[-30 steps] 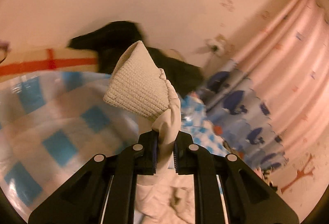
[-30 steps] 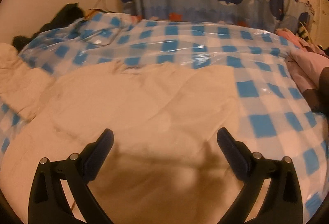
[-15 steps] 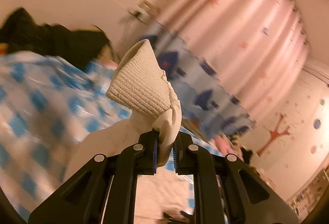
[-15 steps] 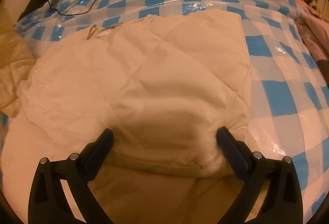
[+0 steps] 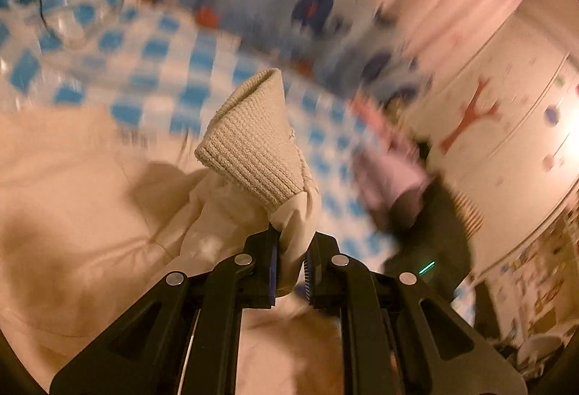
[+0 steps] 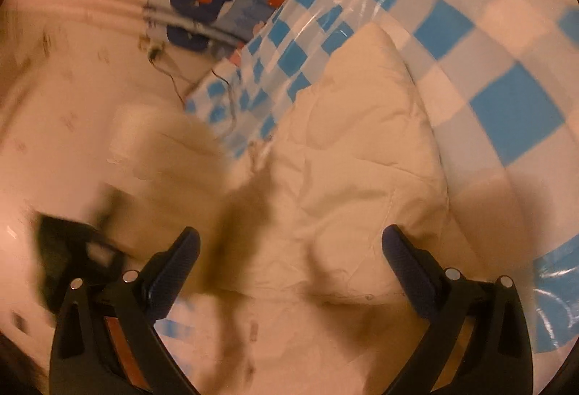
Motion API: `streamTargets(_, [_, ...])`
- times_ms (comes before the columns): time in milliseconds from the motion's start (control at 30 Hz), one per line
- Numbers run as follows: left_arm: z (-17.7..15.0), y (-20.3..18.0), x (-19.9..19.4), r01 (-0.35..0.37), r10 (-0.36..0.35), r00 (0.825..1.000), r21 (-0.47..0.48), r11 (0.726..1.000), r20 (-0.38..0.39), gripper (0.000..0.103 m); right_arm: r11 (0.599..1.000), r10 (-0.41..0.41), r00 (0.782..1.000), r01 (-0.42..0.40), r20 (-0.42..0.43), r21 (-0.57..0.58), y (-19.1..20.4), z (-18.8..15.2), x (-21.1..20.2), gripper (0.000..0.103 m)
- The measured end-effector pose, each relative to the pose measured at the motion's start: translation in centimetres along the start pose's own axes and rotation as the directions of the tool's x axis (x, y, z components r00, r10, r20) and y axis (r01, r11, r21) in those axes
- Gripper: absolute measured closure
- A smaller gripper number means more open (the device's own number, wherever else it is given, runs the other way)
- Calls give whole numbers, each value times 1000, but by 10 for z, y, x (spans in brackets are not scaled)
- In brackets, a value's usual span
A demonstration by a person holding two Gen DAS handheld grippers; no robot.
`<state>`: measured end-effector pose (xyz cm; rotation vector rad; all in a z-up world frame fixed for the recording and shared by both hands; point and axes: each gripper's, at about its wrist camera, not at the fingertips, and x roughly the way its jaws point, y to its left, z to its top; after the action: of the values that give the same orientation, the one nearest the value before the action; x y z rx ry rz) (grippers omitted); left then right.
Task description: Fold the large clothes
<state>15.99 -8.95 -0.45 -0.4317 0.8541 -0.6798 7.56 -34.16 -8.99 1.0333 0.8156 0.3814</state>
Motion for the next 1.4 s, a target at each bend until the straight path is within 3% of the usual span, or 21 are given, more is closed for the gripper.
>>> streamTargets(167, [-35,19,59,-72,70,983,-3,997,-172,89,971,175,984,-176,18,163,-28,7,-10,6])
streamTargets(267, [-47,14,75,-78,84,971,36,996,-225,70,947,231,973,-232,31,220,-39,10,-14,7])
streamTargets(300, [-49,9,78,-67,78,967,53,996,-244,56,946,236,971,-236,30,223,-41,12,-15,7])
streamTargets(333, [-49,1,77,-67,86,964,81,994,-253,50,945,239,971,-239,28,224,-40,12,-16,7])
streamTargets(367, [-50,-5,77,-74,101,961,111,991,-256,47,946,238,971,-237,25,220,-40,12,-17,7])
streamTargets(433, [-51,-19,72,-88,133,958,181,979,-254,30,951,231,973,-229,15,206,-37,13,-17,7])
streamTargets(533, [-45,-30,43,-96,146,968,233,968,-205,26,950,242,970,-238,4,201,-34,13,-16,7])
streamTargets(667, [-28,-8,-8,-116,137,983,164,980,-124,22,951,254,967,-247,-17,188,-30,14,-12,7])
streamTargets(767, [-19,25,-50,-160,166,984,85,983,-62,21,972,195,980,-188,-37,143,-23,13,-6,7])
streamTargets(800, [-16,40,-63,-185,187,981,56,981,-40,21,979,175,984,-171,-35,108,-18,12,-5,12])
streamTargets(833, [-12,55,-76,-217,218,976,21,976,-19,21,988,141,990,-139,-28,62,-11,11,-4,24])
streamTargets(867, [-8,68,-83,-235,235,972,-16,972,-6,21,995,100,995,-99,-30,34,-7,10,-2,60])
streamTargets(900, [-4,80,-92,-238,238,971,-57,970,7,21,998,59,998,-59,-28,7,-1,9,-1,86])
streamTargets(1033, [15,112,-137,-212,238,959,-167,963,152,21,970,-12,999,21,39,-243,59,15,-11,88])
streamTargets(1100, [23,120,-155,-180,222,944,-183,966,244,20,922,-19,994,57,103,-383,94,17,-24,89])
streamTargets(1167, [28,133,-157,-173,226,934,-202,964,279,18,885,-39,988,104,150,-453,110,24,-34,89])
streamTargets(1267, [27,159,-137,-204,263,936,-248,947,233,18,892,-140,981,185,135,-413,76,39,-22,89])
streamTargets(1400, [10,200,-92,-285,324,943,-309,907,81,18,880,-332,943,320,27,-351,2,38,17,89])
